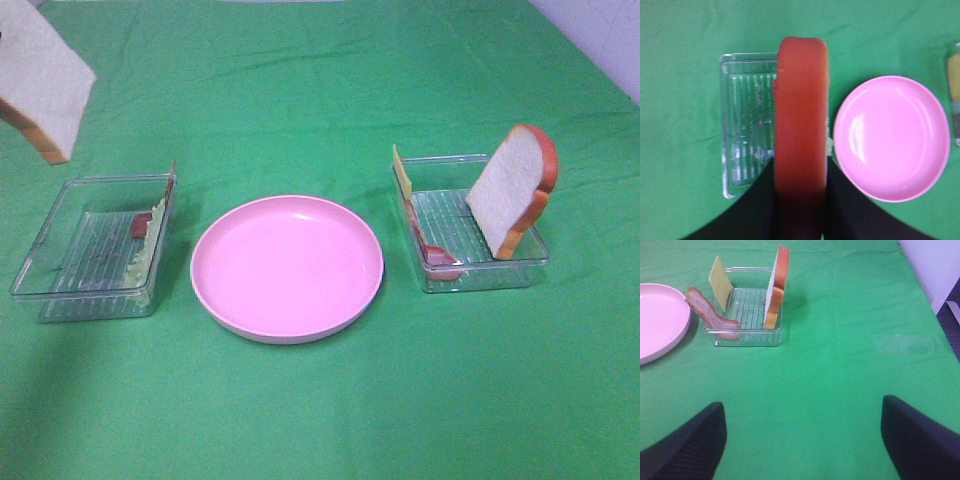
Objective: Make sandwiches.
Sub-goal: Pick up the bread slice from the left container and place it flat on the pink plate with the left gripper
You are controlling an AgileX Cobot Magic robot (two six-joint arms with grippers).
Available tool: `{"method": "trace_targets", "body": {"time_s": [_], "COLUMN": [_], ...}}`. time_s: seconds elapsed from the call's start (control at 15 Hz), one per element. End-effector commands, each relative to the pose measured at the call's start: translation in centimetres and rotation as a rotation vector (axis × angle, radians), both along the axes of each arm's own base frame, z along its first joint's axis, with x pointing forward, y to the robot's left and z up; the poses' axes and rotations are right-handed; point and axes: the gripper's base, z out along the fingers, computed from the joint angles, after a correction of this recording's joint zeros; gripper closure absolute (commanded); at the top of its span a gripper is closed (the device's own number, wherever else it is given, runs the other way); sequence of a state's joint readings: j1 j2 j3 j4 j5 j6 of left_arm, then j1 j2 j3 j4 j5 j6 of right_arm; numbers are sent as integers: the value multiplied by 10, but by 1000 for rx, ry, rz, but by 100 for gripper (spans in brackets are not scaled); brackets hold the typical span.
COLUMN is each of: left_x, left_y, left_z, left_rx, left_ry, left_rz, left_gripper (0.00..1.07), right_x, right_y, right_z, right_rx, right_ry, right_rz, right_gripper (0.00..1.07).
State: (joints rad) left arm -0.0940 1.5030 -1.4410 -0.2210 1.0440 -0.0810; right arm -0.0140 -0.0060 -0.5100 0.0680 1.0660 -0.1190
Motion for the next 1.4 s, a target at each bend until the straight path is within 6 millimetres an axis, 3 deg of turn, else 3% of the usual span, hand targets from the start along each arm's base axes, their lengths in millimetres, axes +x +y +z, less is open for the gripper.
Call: {"method": "trace_targets", "body": {"time_s": [0.07, 0.4, 0.73, 0.87, 1.07, 1.4], "left_x": [-1, 11, 20, 23, 26, 27], "left_y": [-13, -37, -77, -107, -134, -161], "left_z": [3, -42, -80, -109, -134, -161], "left_rx": [-125, -325, -329, -327, -345, -352], "left_ry": [-24, 31, 110, 178, 218, 240], "left_rz": [-77, -171, -232, -264, -258, -218], "left_gripper": [107, 107, 107, 107, 107, 107], "right_x": [-1, -1, -1, -1, -1, -1], "right_y": [0, 0, 0, 0, 0, 0], "right_z": [-1, -1, -1, -1, -1, -1], "right_rx": [-12, -11, -11, -10, -9, -9], "right_ry": [-16, -16, -16, -16, -16, -16], "right_rz": [3, 3, 3, 4, 5, 5], "right_gripper": [28, 28, 28, 28, 28, 28]}}
